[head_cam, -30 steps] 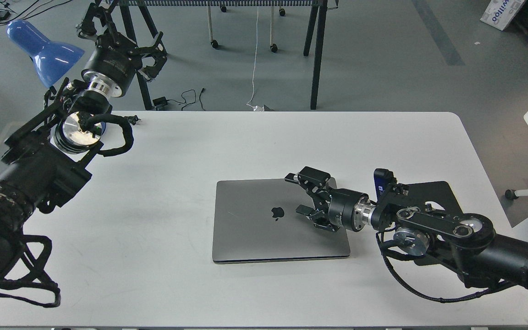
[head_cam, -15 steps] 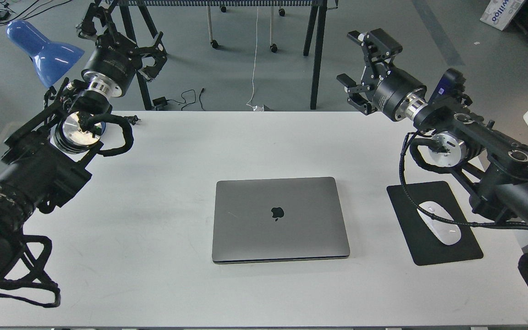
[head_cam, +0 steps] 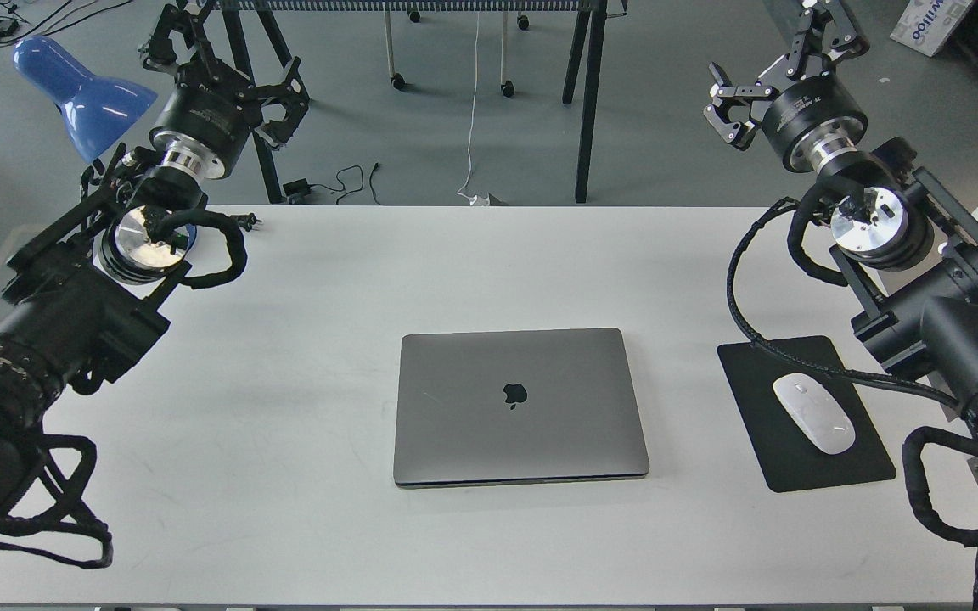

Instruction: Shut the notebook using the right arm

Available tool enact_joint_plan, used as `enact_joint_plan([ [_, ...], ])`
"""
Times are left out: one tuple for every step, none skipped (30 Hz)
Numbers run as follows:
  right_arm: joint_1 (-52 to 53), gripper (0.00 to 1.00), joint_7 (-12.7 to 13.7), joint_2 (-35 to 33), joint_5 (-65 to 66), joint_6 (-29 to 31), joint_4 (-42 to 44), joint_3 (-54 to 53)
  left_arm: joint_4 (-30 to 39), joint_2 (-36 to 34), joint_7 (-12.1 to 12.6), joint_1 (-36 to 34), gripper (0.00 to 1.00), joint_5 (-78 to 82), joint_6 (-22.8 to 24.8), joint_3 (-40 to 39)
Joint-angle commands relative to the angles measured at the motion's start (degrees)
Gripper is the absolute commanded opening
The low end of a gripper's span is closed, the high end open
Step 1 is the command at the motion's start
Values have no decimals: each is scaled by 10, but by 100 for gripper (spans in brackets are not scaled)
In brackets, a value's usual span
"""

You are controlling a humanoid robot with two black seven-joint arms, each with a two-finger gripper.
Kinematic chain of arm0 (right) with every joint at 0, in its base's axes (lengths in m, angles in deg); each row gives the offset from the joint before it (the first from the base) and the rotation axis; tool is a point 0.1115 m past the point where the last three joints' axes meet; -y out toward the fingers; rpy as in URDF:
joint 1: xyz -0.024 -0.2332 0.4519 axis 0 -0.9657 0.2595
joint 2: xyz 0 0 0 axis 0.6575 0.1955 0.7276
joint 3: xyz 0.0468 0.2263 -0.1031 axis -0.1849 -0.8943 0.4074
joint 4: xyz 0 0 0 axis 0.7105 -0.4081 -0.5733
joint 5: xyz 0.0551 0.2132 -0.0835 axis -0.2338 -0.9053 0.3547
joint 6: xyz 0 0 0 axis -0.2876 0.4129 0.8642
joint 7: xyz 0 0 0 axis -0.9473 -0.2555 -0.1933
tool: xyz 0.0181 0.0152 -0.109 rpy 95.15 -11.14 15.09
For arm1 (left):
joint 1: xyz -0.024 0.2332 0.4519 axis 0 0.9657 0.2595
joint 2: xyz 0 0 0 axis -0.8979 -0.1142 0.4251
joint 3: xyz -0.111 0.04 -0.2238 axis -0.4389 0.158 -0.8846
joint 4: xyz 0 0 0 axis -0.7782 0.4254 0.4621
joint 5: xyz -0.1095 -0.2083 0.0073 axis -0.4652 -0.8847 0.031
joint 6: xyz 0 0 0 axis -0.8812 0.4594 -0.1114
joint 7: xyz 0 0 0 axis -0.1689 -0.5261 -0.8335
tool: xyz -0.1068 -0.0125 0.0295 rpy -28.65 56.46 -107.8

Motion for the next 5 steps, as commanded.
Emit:
enact_joint_plan([
  [-1, 100, -7, 2, -3, 1, 1, 1, -1, 0, -1, -1, 100, 0, 0, 0],
  [-1, 100, -7, 2, -3, 2, 0, 2, 0, 0, -1, -1, 100, 0, 0, 0],
  [0, 100, -7, 2, -3, 2, -3, 4, 0, 0, -1, -1, 100, 0, 0, 0],
  [0, 100, -6, 2, -3, 2, -6, 5, 0, 0, -1, -1, 100, 0, 0, 0],
  [0, 100, -6, 2, -3, 2, -7, 7, 0, 0, -1, -1, 100, 0, 0, 0],
])
